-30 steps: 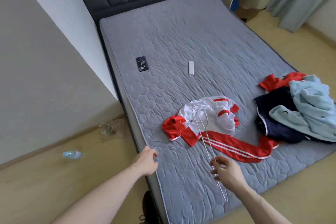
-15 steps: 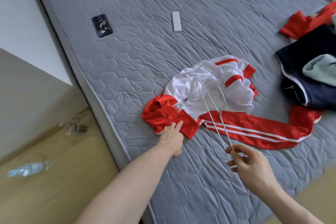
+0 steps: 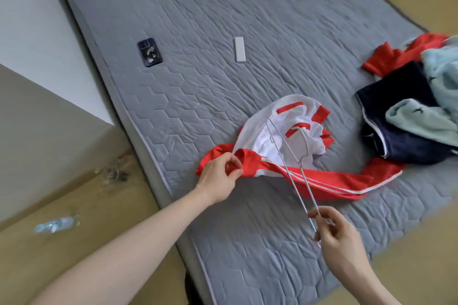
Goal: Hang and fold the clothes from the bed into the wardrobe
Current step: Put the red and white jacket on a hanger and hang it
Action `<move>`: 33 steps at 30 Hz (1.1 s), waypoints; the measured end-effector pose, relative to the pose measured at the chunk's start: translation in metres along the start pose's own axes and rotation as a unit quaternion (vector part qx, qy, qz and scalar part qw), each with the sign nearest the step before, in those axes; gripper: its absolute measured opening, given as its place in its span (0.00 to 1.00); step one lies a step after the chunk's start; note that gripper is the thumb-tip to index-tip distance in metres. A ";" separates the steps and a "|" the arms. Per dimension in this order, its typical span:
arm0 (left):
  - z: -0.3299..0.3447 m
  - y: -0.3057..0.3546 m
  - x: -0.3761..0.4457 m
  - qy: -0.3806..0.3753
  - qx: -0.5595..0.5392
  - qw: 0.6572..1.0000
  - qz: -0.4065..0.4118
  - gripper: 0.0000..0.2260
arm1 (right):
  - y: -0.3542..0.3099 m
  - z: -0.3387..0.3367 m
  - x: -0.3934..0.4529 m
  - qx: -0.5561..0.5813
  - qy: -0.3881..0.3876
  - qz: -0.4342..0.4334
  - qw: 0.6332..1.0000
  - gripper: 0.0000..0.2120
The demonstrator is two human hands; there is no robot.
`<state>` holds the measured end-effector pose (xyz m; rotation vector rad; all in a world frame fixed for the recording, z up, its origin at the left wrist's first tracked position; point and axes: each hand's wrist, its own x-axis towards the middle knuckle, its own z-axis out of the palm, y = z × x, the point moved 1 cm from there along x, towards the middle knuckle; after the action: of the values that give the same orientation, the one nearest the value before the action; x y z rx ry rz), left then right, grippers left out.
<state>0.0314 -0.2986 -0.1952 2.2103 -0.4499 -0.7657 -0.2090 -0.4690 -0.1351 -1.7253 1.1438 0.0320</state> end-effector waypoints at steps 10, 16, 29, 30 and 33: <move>-0.137 0.199 -0.220 -0.089 -0.150 0.985 -0.005 0.08 | -0.162 -0.071 -0.132 0.036 -0.122 -0.157 0.979 0.20; -0.169 0.268 -0.316 -0.146 -0.067 0.987 0.012 0.10 | -0.222 -0.085 -0.172 0.073 -0.325 -0.166 0.928 0.25; -0.150 0.224 -0.461 0.226 -0.185 0.955 -0.046 0.28 | -0.269 -0.078 -0.269 0.105 -0.470 -0.124 0.868 0.10; -0.136 0.214 -0.468 0.250 -0.189 0.946 -0.078 0.26 | -0.270 -0.077 -0.273 0.116 -0.471 -0.110 0.867 0.10; -0.098 0.182 -0.483 0.269 -0.216 0.918 -0.196 0.18 | -0.272 -0.079 -0.280 0.130 -0.484 -0.093 0.861 0.11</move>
<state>-0.2870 -0.1143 0.1798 1.9840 0.4137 -0.3661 -0.2105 -0.3331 0.2397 -1.2782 0.2113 0.5406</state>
